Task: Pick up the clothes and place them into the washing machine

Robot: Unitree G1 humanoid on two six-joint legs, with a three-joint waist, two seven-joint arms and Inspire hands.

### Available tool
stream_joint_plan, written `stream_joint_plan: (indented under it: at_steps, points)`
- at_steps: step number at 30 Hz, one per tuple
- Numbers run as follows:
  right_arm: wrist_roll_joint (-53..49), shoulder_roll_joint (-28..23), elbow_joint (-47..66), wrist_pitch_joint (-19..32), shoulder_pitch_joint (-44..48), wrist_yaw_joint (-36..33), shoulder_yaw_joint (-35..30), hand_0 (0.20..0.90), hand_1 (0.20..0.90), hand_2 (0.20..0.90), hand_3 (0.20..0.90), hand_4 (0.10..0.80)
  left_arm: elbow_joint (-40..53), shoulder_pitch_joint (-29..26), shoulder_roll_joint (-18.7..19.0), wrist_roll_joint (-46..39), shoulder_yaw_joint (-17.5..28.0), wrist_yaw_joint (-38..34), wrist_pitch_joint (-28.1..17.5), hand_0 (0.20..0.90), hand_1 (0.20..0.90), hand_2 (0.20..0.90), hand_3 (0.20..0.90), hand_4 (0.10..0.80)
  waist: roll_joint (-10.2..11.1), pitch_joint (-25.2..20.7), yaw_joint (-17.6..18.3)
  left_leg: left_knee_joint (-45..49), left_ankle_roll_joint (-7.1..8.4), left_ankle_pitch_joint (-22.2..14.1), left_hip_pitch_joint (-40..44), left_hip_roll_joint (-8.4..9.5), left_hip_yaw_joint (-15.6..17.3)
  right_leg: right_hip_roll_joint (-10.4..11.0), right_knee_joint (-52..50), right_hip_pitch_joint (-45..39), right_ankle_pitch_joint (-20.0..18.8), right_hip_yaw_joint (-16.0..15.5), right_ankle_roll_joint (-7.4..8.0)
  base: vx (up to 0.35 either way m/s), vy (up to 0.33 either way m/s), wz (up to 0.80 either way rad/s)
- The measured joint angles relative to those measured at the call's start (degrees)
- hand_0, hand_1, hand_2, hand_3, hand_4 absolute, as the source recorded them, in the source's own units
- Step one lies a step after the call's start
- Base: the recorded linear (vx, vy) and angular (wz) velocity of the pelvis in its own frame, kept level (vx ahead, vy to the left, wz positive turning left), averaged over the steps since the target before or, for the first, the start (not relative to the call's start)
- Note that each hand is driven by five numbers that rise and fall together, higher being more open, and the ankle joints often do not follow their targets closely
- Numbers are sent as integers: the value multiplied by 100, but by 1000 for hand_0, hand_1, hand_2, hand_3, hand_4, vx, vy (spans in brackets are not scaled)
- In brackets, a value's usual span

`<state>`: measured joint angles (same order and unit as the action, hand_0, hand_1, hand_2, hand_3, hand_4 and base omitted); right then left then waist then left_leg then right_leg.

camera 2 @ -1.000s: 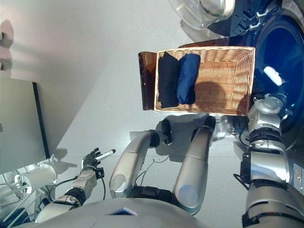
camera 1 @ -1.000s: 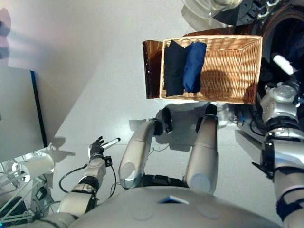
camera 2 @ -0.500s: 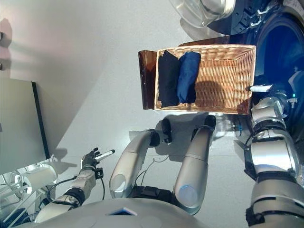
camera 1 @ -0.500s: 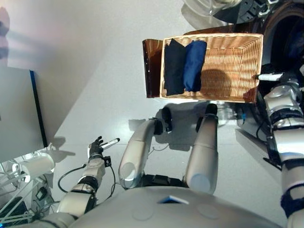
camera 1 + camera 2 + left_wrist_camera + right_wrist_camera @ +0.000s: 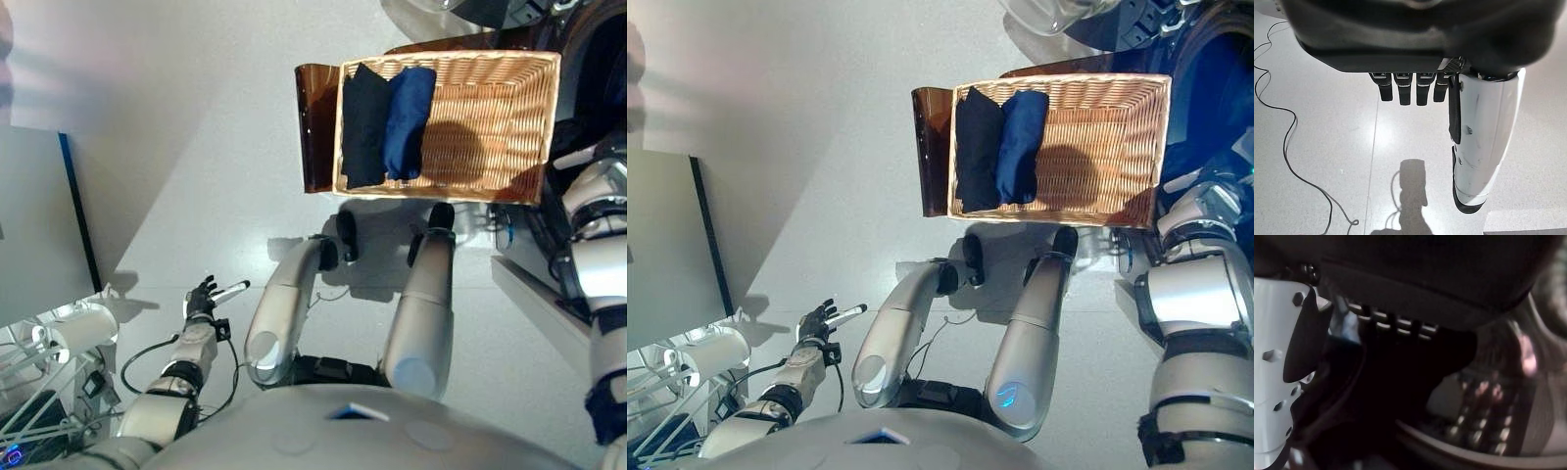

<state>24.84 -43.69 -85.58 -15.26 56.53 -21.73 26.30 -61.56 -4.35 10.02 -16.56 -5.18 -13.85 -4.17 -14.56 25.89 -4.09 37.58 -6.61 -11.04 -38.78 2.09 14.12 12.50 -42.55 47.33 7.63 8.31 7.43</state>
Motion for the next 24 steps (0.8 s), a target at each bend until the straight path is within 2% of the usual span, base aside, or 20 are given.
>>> stream_joint_plan:
  at_steps: [5,9,10,11,12,24]
  points:
    - [863,-2,-129,-101,-1,316,509,900,900,900,900,800,54,0,0,8,-8,4,-1,900,900,900,900,800,-15,-10,9,-12,7,26,42,2,-1,3,2,-42,-20,4,-5,0,0,0]
    - [1145,-4,-127,-104,-6,504,572,900,900,900,900,800,82,1,0,6,-52,10,2,900,900,900,900,800,-36,-26,4,-81,7,100,68,4,-7,-5,74,-78,-93,-6,-11,0,0,0]
    - [1178,-4,-120,-102,-5,547,602,579,579,579,579,571,85,-1,-2,6,-52,10,1,900,900,900,900,800,-40,-29,4,-104,4,100,66,-1,-9,-10,85,-76,-97,-19,-15,0,0,0]
    - [1188,-4,-137,-103,-10,577,641,409,409,409,409,449,91,-2,-1,5,-52,11,1,900,900,900,900,800,-43,-31,7,-104,14,108,66,1,-11,3,89,-79,-97,-18,-16,0,0,0]
    - [1189,-4,-133,-103,-8,574,641,200,200,200,200,300,90,-1,-1,4,-52,11,4,900,900,900,900,800,-43,-31,5,-103,16,112,67,2,-11,2,86,-77,-98,-17,-17,0,0,0]
    - [1372,-43,-265,-100,-10,692,743,200,200,200,200,300,266,18,-1,2,-61,16,-1,900,900,900,900,800,-113,-83,-29,36,21,116,52,48,-75,68,-151,-56,-3,-41,-13,-2,-1,3]
